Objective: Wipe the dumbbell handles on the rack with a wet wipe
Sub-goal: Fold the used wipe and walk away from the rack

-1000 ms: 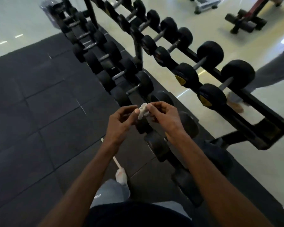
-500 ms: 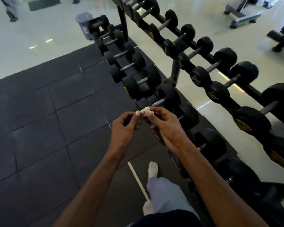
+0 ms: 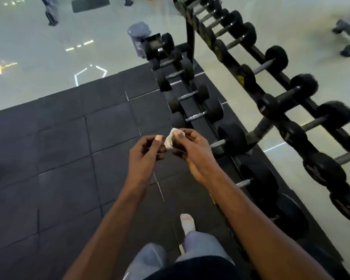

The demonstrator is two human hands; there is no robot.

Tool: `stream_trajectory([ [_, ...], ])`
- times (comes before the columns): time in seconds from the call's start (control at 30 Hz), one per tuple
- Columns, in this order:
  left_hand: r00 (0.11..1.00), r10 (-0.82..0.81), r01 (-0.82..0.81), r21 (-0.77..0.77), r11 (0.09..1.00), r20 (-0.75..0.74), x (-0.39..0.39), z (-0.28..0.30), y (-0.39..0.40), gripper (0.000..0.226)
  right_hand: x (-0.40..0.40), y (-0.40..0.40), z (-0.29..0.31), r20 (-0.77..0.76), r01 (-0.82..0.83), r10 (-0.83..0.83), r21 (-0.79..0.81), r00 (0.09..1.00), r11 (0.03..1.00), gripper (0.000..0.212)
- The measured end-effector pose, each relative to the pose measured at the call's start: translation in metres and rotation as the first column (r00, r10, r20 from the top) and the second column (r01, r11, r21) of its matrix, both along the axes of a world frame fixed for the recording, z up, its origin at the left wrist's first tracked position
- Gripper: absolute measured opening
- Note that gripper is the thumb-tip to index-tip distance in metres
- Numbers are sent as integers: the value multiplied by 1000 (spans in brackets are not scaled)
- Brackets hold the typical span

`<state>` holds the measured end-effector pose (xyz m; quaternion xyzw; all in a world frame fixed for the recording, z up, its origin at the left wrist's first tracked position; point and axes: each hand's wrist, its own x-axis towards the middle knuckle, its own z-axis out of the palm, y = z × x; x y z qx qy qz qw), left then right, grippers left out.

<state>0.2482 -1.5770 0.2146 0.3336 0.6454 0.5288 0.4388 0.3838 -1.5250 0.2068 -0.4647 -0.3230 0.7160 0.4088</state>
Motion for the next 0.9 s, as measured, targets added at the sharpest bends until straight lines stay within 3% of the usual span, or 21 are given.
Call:
stream_trajectory([
  [0.13,996,69,-69,6,998,61,-67,-1,71,24,-62,85,7,-72,-26,24,-30,997,999,21],
  [0.43,988,104,-107,23,994,111,-241,-32,273,28,-224,286,-16,-15,7,-7,31,1000,999,19],
  [0.57,990,76,-72,-39,997,117,-318,-30,366,25,-294,376,-13,-10,94,-94,10,996,996,29],
  [0.73,996,23,-19,-46,999,86,-398,-18,478,20,-368,476,-5,-9,147,-147,29,989,989,17],
  [0.9,997,-16,19,-32,999,80,-456,-20,590,18,-429,579,-11,9,137,-138,72,990,988,21],
])
